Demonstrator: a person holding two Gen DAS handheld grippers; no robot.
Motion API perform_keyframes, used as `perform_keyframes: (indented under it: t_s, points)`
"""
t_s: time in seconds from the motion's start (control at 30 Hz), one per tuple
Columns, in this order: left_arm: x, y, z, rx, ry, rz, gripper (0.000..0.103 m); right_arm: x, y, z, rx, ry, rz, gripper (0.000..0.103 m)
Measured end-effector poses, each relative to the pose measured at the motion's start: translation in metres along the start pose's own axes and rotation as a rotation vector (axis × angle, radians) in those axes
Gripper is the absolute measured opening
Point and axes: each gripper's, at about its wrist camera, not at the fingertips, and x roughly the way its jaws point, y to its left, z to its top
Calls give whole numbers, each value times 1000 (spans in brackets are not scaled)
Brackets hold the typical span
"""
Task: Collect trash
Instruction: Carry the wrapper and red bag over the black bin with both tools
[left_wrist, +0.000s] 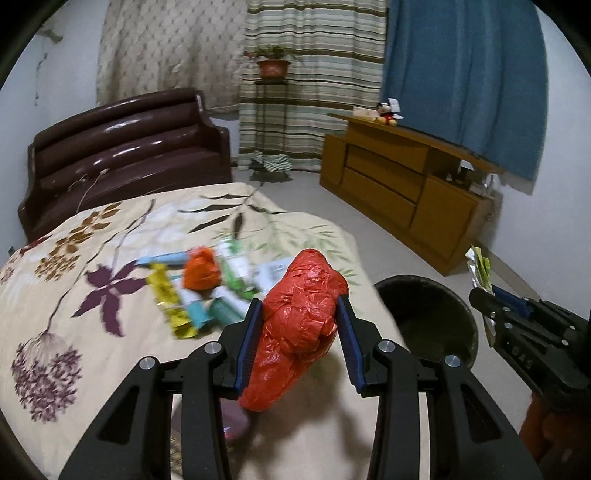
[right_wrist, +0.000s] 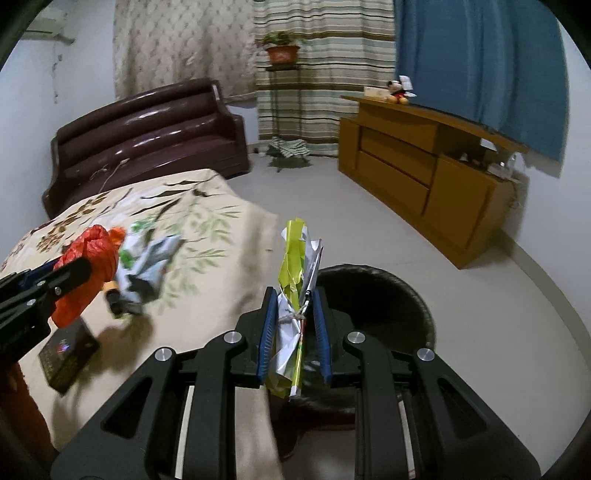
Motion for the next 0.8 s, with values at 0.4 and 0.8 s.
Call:
perform_keyframes:
  t_s: [0.4,0.8]
  points:
    - [46,-57,14,70,30,-43,41,22,-47,1,61,7,-54,20]
    - [81,-94,23,114,54,-51,41,44,-76,3,100,17,-71,20]
